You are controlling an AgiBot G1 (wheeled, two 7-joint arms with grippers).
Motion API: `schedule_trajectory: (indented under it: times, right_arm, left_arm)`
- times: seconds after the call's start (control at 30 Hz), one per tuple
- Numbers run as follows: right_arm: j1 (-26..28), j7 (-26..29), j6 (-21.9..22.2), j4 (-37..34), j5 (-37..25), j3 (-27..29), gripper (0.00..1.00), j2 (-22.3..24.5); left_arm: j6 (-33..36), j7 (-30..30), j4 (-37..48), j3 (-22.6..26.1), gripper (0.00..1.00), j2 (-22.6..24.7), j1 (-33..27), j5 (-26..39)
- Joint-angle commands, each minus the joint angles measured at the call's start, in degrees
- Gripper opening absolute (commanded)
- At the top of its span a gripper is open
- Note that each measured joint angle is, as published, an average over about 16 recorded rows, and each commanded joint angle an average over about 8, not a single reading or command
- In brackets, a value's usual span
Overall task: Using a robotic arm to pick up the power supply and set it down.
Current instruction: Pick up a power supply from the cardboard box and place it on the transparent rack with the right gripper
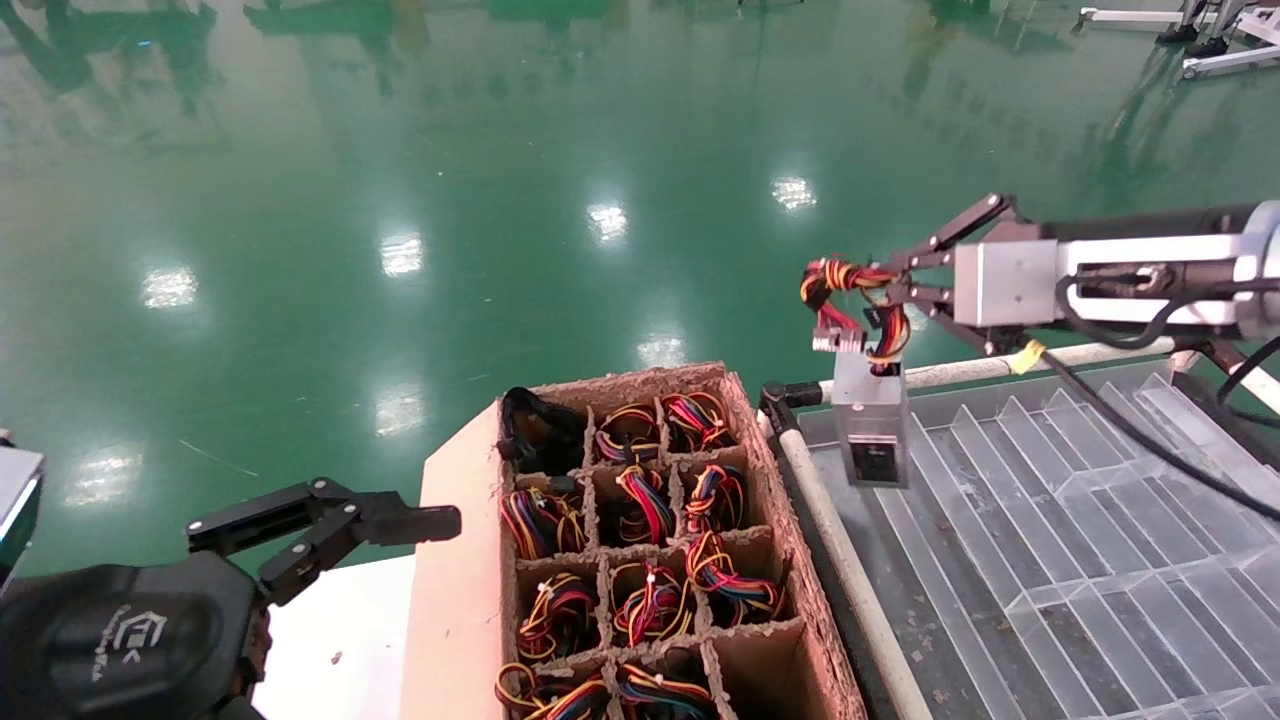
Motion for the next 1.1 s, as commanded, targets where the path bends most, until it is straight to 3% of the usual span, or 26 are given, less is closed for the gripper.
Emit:
schedule_trajectory:
  times: [0.03,0.5,1.1]
  right_arm:
    - [-0.2,-0.1,-0.1,0.2,-0.3,-0.3,0.0,-0.1]
    - [-1.2,-1.2,0.3,-1.5,-1.5,-1.6,0.0,-2.3]
    - [-1.2,-11.9,3.9,-18.0,0.3,-0.6,0.0,-6.3]
  left_arm:
    - [0.0,0.0,0.0,0.0,1.0,0.0,0.0,0.0]
    - [0.0,0.0,0.0,0.0,1.0,0.0,0.0,0.0]
    - [0.0,0.0,0.0,0.1,1.0,0.0,0.0,0.0]
